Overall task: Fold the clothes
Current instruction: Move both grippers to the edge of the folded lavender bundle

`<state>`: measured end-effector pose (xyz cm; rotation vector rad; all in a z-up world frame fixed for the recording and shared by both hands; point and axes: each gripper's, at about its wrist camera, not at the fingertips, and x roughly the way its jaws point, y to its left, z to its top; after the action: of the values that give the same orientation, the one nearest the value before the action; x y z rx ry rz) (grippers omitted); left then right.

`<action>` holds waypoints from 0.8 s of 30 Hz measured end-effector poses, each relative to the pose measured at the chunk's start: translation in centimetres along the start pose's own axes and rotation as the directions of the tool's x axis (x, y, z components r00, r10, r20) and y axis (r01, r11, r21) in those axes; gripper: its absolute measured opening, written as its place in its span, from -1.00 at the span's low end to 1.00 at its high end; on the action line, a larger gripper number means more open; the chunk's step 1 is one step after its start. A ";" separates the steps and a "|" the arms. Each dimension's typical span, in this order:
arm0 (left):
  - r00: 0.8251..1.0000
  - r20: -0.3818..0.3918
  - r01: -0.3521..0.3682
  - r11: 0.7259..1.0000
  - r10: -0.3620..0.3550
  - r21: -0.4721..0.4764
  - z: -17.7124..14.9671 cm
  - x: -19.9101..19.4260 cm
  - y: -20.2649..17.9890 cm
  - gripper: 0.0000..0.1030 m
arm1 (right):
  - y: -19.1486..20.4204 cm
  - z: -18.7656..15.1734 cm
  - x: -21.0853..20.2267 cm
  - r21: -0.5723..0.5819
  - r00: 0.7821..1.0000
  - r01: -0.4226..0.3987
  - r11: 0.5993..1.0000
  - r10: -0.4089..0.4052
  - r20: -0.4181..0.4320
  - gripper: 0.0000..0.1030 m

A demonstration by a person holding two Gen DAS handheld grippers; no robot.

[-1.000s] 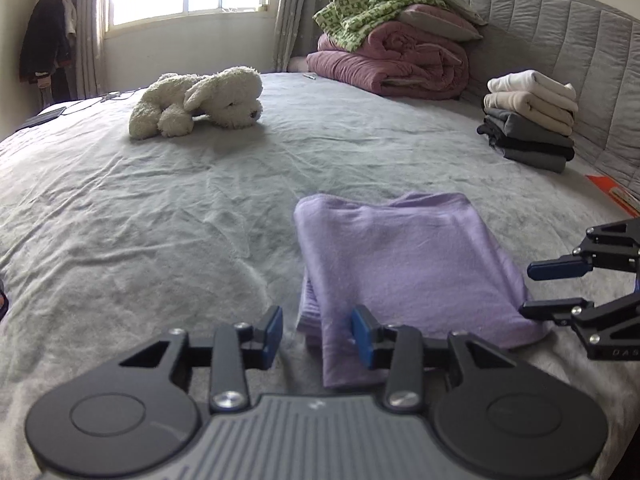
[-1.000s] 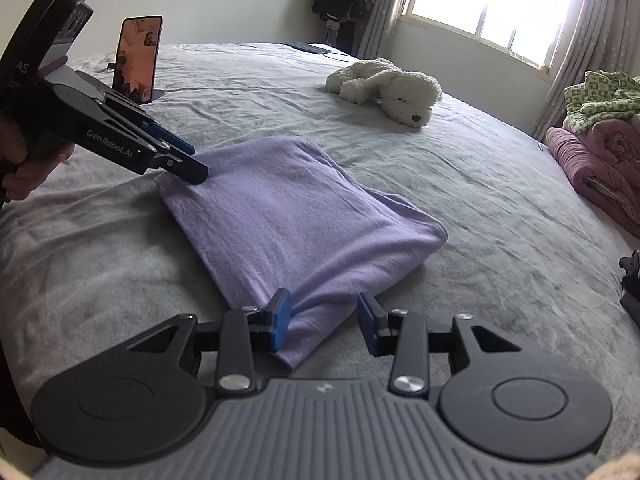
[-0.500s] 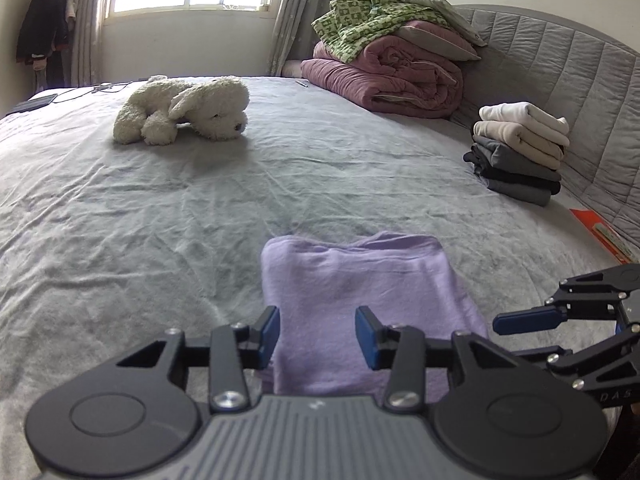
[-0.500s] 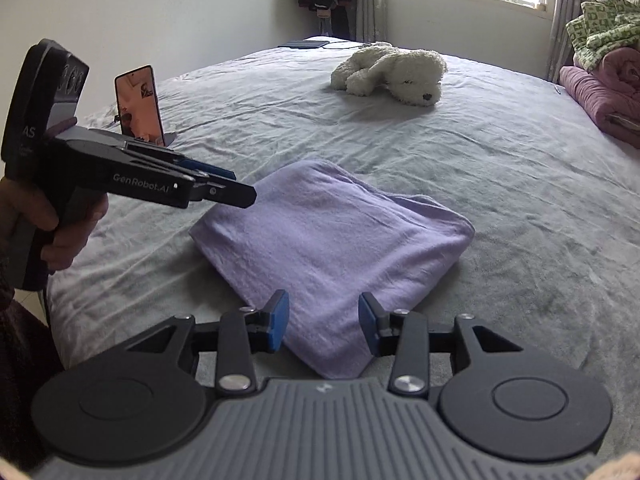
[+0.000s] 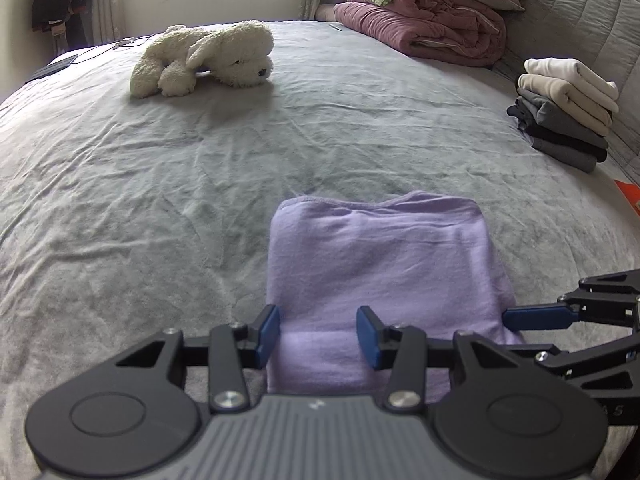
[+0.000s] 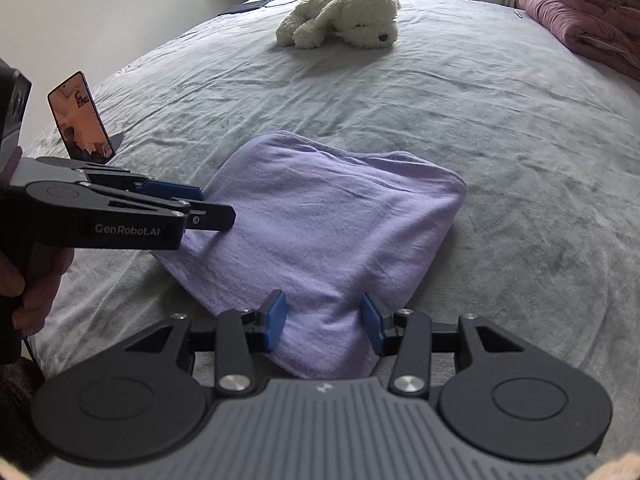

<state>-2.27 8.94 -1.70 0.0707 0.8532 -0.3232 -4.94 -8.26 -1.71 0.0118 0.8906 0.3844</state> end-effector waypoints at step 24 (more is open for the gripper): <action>0.998 -0.062 0.002 0.996 -0.008 -0.094 1.0 1.5 1.9 0.27 | -3.2 2.4 -0.3 0.198 0.999 -0.019 0.980 0.013 0.029 0.19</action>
<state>-0.07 10.18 -2.27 -0.0093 0.9292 -0.2859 -2.19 -11.00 -0.50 0.2076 0.8986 0.3087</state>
